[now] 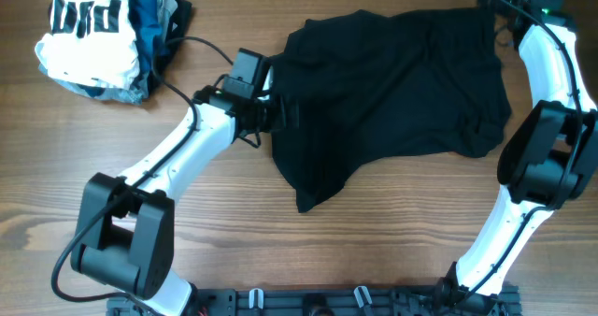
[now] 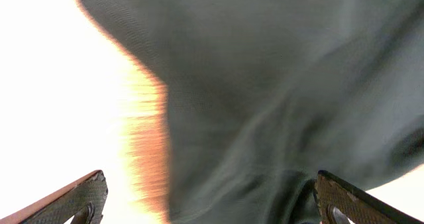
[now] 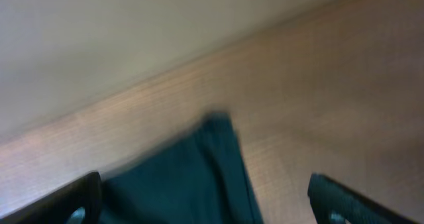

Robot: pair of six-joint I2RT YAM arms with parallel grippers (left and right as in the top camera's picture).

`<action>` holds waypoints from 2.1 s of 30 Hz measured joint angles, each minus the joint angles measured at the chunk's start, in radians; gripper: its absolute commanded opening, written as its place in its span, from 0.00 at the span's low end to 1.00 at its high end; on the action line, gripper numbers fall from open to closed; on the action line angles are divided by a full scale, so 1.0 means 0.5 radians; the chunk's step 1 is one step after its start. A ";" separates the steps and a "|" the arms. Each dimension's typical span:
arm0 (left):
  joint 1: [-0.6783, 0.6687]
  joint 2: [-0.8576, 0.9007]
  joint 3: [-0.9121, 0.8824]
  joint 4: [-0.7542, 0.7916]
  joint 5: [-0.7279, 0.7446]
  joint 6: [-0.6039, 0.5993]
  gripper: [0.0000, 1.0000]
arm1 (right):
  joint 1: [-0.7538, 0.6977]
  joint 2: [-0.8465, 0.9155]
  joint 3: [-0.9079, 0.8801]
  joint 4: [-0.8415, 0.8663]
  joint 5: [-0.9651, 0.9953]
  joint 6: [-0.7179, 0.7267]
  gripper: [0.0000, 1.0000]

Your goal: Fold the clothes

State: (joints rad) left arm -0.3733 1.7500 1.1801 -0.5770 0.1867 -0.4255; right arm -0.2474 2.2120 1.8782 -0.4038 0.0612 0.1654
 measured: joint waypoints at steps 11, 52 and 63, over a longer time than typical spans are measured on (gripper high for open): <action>0.411 0.000 0.078 0.105 0.002 0.234 0.99 | 0.018 -0.547 0.012 -1.170 -0.407 0.014 0.94; -0.610 -0.238 0.098 -0.852 0.529 0.850 0.99 | 0.080 -1.025 -0.944 -1.656 -0.504 0.086 1.00; -0.704 0.121 0.098 -0.780 0.140 0.858 0.98 | 0.080 -1.044 -0.947 -1.608 -0.527 0.086 1.00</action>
State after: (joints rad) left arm -0.7254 1.8107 1.2289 -0.9672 0.2565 0.0036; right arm -0.2073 1.6901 1.4048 -1.2076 -0.2024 0.2085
